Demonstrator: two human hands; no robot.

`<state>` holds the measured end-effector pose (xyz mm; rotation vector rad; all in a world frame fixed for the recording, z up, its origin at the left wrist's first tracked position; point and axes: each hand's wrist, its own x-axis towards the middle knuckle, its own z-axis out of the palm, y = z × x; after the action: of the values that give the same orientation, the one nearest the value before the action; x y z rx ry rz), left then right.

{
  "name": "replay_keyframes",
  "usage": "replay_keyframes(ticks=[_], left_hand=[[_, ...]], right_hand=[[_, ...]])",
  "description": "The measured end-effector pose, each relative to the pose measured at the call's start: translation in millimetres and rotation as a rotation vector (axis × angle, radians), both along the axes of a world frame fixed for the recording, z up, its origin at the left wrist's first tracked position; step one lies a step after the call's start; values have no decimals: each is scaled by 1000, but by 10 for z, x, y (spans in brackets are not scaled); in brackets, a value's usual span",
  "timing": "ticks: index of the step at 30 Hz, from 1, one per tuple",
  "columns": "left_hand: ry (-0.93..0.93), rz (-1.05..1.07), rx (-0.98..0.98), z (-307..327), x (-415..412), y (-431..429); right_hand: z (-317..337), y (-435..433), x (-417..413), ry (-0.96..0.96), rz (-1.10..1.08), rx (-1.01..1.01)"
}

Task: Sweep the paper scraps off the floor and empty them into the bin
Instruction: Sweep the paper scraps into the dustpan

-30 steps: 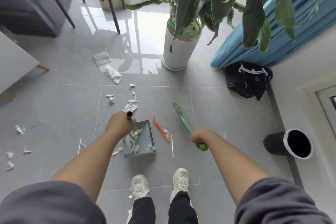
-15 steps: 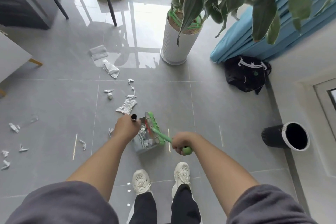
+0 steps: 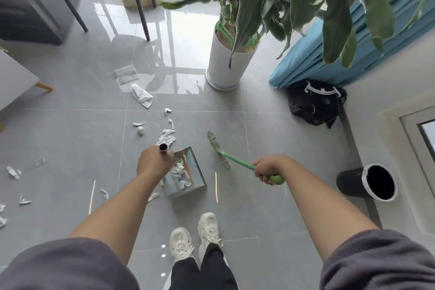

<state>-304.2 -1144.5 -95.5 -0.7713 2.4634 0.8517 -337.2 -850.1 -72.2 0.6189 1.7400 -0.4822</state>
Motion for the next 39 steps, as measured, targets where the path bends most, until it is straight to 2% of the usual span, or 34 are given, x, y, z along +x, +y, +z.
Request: replay_keyframes(ticks=[3, 8, 13, 16, 19, 21, 28, 39], left_hand=[[4, 47, -40, 19, -112, -34], [-27, 102, -73, -68, -185, -108], [-39, 132, -55, -112, -239, -96], [-42, 136, -52, -101, -264, -60], [-40, 124, -62, -83, -250, -40], [-32, 113, -60, -42, -222, -35], [-7, 188, -26, 85, -99, -201], [132, 602, 191, 230, -214, -1175]], right_hand=[[-227, -89, -79, 87, 194, 118], [-456, -237, -217, 99, 340, 210], [-557, -392, -192, 85, 498, 110], [-453, -495, -177, 70, 473, 8], [-318, -452, -266, -83, 350, -207], [-177, -355, -354, -160, 264, -276], [138, -198, -554, -103, 352, -197], [405, -798, -992, 97, 408, -68]])
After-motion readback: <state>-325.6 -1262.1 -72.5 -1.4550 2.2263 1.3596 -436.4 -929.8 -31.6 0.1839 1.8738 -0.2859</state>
